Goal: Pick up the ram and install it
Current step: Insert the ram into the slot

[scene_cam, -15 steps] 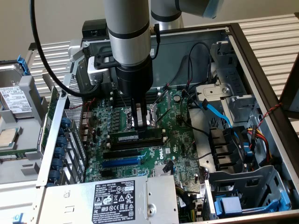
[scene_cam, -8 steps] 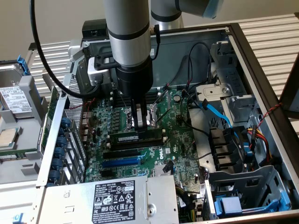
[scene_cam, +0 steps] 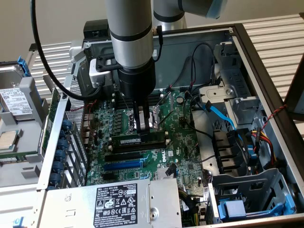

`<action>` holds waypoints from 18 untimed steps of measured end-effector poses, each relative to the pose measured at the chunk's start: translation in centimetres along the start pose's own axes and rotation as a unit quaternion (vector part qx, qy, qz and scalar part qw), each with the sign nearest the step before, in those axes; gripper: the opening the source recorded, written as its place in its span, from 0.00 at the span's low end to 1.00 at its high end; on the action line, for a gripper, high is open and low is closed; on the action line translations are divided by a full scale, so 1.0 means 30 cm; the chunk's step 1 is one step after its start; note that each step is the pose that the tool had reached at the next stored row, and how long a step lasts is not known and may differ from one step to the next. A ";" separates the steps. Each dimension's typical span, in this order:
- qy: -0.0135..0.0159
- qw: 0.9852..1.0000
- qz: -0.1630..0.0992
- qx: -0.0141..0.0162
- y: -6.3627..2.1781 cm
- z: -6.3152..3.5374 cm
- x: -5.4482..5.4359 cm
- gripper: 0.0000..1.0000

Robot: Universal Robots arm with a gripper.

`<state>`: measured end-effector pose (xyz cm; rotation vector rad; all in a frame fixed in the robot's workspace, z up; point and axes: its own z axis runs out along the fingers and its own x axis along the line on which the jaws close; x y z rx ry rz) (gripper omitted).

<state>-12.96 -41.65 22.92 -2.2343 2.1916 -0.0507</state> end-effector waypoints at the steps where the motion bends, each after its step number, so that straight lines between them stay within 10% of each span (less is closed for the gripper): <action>1: 0.000 1.000 0.000 0.000 0.000 0.000 0.000 0.14; 18: -0.002 1.000 0.000 0.001 0.005 0.004 0.004 0.14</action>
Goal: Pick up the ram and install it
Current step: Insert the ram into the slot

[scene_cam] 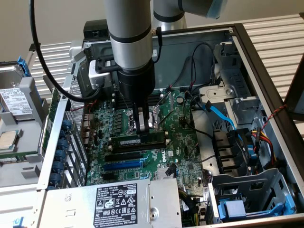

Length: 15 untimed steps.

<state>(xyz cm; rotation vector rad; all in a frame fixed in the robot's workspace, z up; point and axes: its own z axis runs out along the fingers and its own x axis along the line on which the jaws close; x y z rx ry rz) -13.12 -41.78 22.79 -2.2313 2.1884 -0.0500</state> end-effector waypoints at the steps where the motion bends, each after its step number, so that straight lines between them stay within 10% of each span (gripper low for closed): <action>1: 0.000 1.000 0.000 0.000 0.000 0.000 0.000 0.14; 15: -0.005 1.000 0.000 0.002 0.001 0.003 0.004 0.14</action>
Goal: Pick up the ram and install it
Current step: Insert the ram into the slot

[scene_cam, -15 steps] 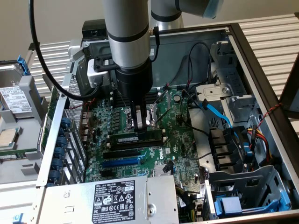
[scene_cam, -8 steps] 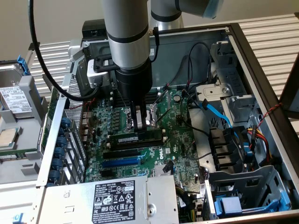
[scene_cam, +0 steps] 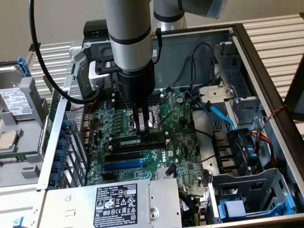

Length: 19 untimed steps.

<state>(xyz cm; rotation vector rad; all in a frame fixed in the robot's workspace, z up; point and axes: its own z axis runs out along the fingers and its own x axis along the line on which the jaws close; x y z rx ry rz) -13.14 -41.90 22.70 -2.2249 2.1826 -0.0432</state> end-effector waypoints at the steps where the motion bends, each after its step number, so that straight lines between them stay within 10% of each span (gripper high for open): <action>1: 0.000 1.000 0.000 0.000 0.000 0.000 0.001 0.14; 19: -0.002 1.000 0.000 0.001 -0.001 0.001 0.005 0.14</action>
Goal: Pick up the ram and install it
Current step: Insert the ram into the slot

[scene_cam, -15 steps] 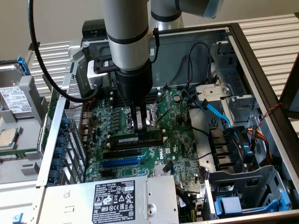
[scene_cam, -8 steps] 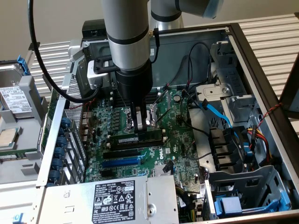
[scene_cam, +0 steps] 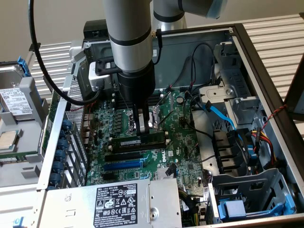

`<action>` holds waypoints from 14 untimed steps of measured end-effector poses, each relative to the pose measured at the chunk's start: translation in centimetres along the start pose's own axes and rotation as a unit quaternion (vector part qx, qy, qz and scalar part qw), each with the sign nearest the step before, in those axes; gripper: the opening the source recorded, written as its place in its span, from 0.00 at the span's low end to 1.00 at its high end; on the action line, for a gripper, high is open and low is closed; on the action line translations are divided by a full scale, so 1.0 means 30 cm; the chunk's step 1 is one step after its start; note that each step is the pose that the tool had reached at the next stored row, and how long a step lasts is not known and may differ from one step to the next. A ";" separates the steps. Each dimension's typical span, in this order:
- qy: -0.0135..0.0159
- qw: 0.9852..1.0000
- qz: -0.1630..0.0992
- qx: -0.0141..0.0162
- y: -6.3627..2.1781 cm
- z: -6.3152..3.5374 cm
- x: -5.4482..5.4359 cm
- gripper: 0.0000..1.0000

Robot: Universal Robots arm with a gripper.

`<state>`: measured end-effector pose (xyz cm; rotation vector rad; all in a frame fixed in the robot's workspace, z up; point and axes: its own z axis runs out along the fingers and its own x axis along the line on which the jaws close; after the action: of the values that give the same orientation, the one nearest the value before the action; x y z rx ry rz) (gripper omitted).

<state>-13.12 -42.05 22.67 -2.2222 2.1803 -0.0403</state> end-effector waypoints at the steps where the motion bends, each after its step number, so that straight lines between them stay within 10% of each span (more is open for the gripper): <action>1: 0.000 1.000 0.000 0.000 0.000 0.000 0.000 0.14; 14: -0.003 1.000 0.000 0.001 0.000 -0.010 0.004 0.14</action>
<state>-13.12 -42.15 22.96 -2.2181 2.1756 -0.0367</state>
